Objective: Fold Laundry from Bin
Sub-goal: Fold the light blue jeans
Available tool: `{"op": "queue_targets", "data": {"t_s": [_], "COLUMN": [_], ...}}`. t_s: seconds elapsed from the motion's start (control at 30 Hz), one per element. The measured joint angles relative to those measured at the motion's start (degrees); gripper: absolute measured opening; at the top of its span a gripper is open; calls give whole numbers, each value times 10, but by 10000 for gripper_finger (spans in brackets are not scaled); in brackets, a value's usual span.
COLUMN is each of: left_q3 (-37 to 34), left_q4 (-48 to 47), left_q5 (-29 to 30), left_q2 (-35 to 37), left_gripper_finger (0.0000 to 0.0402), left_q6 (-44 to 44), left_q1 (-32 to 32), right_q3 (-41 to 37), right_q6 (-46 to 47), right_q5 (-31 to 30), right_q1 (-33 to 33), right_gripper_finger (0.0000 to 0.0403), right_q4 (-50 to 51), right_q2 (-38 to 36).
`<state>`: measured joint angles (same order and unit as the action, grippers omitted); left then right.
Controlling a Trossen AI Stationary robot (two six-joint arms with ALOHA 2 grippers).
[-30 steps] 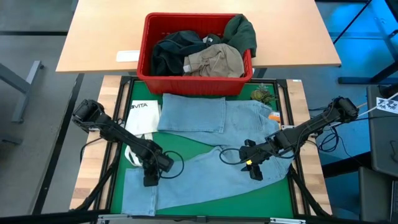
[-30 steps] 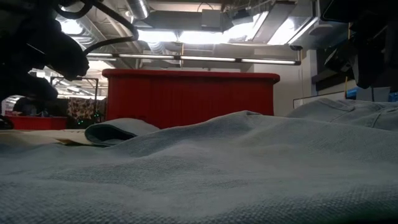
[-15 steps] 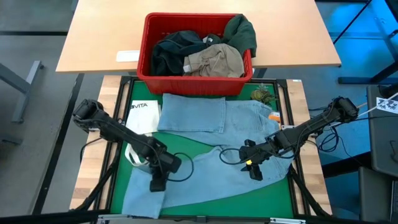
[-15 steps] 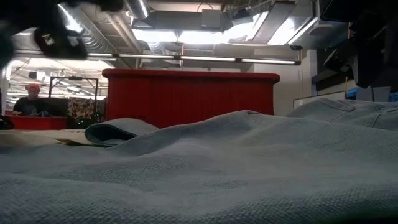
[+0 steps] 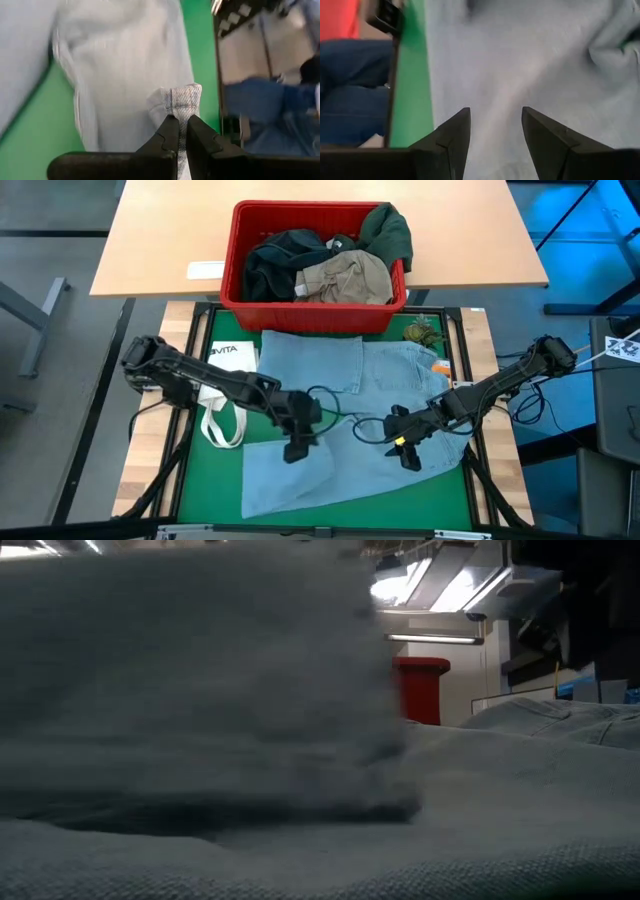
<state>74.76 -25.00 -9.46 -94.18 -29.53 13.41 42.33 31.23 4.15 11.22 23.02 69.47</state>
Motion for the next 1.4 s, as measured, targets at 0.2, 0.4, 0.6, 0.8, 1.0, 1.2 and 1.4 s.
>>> {"op": "queue_targets", "data": {"t_s": [0.2,0.4,0.6,0.8,1.0,1.2,1.4], "left_q3": [0,0,0,0,0,0,0], "left_q4": [61,69,72,72,75,87,91], "left_q5": [3,-4,-5,-5,-6,-4,-3], "left_q2": [-1,-1,-1,-1,-1,-1,-1], "left_gripper_finger": [9,9,8,8,8,8,9], "left_q6": [20,32,32,33,33,33,32], "left_q1": [-20,-15,-12,-12,-6,-2,-1], "right_q3": [0,0,0,0,0,0,0], "right_q6": [0,0,-16,-18,-20,-20,-20], "right_q5": [16,4,5,14,10,31,39], "right_q1": [0,0,0,0,0,0,0], "right_gripper_finger": [179,179,179,179,179,179,179], "right_q4": [-107,-212,-297,-339,-340,-386,-432], "right_q2": [3,43,99,149,186,228,260]}}
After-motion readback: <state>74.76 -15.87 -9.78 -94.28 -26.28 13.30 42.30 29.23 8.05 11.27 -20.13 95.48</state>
